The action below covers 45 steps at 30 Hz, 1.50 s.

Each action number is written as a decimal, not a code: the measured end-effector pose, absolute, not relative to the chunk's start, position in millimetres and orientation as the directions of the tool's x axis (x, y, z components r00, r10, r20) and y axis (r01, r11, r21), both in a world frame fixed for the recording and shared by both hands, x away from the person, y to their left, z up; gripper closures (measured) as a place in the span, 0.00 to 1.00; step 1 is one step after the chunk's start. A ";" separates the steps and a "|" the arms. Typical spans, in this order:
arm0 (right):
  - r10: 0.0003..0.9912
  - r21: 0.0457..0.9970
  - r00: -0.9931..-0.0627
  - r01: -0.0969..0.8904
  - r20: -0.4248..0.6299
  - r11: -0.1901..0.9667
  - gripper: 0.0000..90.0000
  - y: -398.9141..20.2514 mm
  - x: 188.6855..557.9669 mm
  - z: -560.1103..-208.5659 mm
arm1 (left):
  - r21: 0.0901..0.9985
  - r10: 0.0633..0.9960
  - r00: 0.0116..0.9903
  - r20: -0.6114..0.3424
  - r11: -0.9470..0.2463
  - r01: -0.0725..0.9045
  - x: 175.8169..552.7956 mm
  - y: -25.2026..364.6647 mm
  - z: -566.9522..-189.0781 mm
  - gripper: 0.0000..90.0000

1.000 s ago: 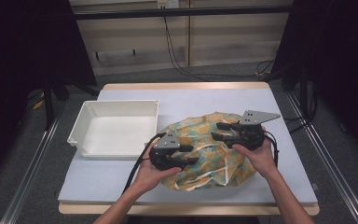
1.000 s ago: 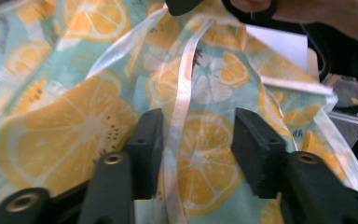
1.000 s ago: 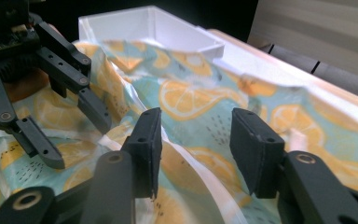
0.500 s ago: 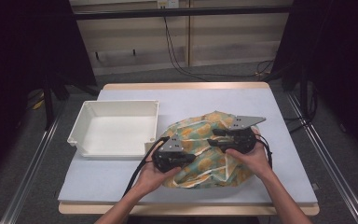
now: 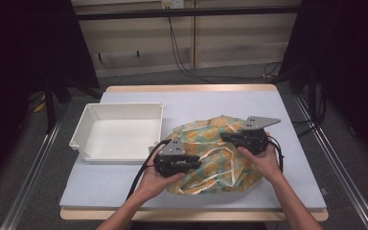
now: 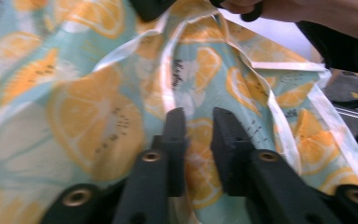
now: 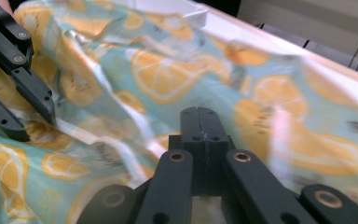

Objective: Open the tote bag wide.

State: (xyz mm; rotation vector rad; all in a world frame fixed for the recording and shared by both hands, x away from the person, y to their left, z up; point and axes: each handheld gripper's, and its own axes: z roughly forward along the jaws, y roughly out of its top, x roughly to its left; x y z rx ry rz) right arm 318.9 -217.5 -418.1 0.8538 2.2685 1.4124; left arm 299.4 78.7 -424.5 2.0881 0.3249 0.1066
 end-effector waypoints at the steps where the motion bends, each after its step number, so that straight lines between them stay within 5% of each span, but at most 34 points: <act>1: 0.653 0.898 -0.756 0.314 0.041 0.307 1.00 -223.0 318.8 -416.2 | 0.861 0.290 0.955 -0.062 -0.468 0.198 299.8 80.2 -422.8 0.73; 17: 0.569 0.890 -0.820 0.307 0.066 0.338 0.81 -222.5 275.5 -396.1 | 0.909 0.302 0.952 -0.038 -0.384 0.158 313.1 104.6 -370.5 0.76; 23: 0.610 0.867 -0.789 0.353 0.073 0.352 0.68 -230.2 279.5 -416.1 | 0.869 0.324 0.945 -0.050 -0.452 0.201 337.0 78.9 -374.4 0.51; 33: 0.627 0.850 -0.777 0.372 0.063 0.374 0.66 -214.7 297.8 -427.4 | 0.795 0.340 0.940 -0.033 -0.561 0.231 352.9 68.7 -398.1 0.46; 40: 0.598 0.841 -0.795 0.388 0.099 0.378 0.99 -210.2 298.7 -433.4 | 0.799 0.339 0.940 -0.036 -0.554 0.231 359.0 72.3 -398.2 0.88; 45: 0.549 0.850 -0.825 0.381 0.135 0.364 1.00 -208.3 287.6 -426.8 | 0.827 0.349 0.929 -0.126 -0.480 0.293 369.1 80.9 -396.4 0.97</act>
